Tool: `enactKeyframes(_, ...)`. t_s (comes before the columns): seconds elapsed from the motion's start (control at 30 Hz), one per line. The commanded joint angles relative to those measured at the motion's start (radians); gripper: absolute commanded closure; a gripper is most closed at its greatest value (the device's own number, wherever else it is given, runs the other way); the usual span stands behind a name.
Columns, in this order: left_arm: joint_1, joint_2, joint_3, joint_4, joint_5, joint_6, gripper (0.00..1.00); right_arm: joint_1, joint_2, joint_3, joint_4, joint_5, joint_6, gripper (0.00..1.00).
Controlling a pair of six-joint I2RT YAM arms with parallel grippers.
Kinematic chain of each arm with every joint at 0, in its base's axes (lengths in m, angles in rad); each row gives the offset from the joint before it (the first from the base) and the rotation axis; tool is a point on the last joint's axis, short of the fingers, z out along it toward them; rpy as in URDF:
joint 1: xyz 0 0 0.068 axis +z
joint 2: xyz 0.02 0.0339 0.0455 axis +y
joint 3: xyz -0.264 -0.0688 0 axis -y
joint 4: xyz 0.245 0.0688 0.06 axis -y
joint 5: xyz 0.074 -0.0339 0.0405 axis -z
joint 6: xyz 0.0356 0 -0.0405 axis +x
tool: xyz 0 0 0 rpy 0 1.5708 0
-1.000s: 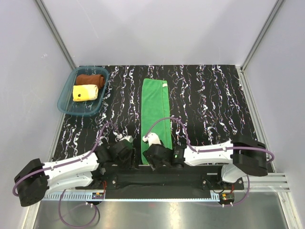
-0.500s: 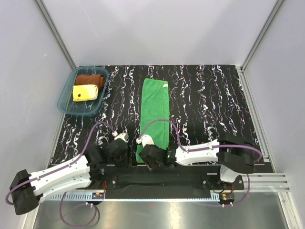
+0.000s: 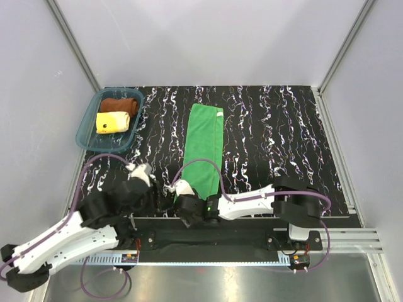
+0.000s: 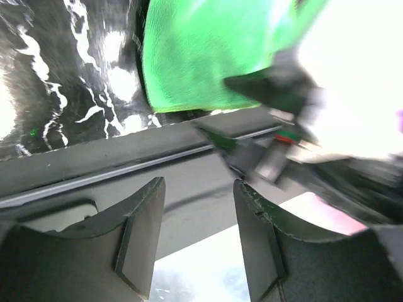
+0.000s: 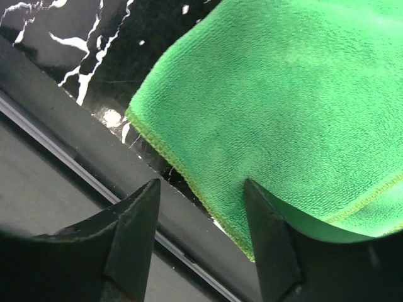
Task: Roll the towels
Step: Roll the towel
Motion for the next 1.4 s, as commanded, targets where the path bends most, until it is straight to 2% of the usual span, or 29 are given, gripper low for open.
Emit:
enactKeyframes(0.0, 0.000, -0.093, 0.125, -0.096, -0.141, -0.050, 0.47, 0.022, 0.105, 0.006, -0.100, -0.061, 0.001, 0.35)
enactKeyframes(0.17, 0.002, -0.147, 0.192, -0.205, -0.227, -0.081, 0.47, 0.051, 0.197, 0.078, -0.168, -0.030, 0.006, 0.38)
enactKeyframes(0.23, 0.000, -0.191, 0.212, -0.230, -0.257, -0.110, 0.48, 0.054, 0.213, 0.096, -0.185, -0.020, 0.010, 0.43)
enactKeyframes(0.3, 0.000, -0.225, 0.232, -0.251, -0.279, -0.127, 0.48, 0.056, 0.236, 0.115, -0.199, -0.018, 0.013, 0.49)
enactKeyframes(0.37, 0.000, -0.268, 0.237, -0.260, -0.313, -0.134, 0.48, 0.056, 0.271, 0.144, -0.229, -0.009, 0.018, 0.62)
enactKeyframes(0.4, 0.000, -0.276, 0.240, -0.263, -0.317, -0.136, 0.48, 0.056, 0.286, 0.156, -0.243, -0.004, 0.019, 0.62)
enactKeyframes(0.43, 0.000, -0.282, 0.242, -0.269, -0.320, -0.136, 0.48, 0.056, 0.300, 0.171, -0.255, -0.003, 0.019, 0.72)
enactKeyframes(0.57, 0.000, -0.281, 0.246, -0.289, -0.331, -0.134, 0.49, 0.059, 0.357, 0.225, -0.298, 0.005, 0.021, 0.84)
enactKeyframes(0.73, 0.000, -0.282, 0.246, -0.285, -0.340, -0.125, 0.49, 0.062, 0.313, 0.228, -0.321, -0.010, 0.021, 0.87)
enactKeyframes(1.0, 0.000, -0.245, 0.246, -0.237, -0.356, -0.091, 0.48, 0.046, 0.210, 0.268, -0.352, -0.188, -0.056, 0.90)
enactKeyframes(1.03, 0.000, -0.242, 0.243, -0.228, -0.354, -0.090, 0.48, 0.037, 0.201, 0.270, -0.352, -0.202, -0.060, 0.96)
enactKeyframes(1.17, 0.000, -0.247, 0.236, -0.222, -0.356, -0.087, 0.48, -0.039, 0.152, 0.251, -0.334, -0.276, -0.082, 1.00)
enactKeyframes(1.37, 0.000, -0.261, 0.214, -0.239, -0.365, -0.090, 0.48, -0.171, 0.078, 0.233, -0.317, -0.377, -0.142, 1.00)
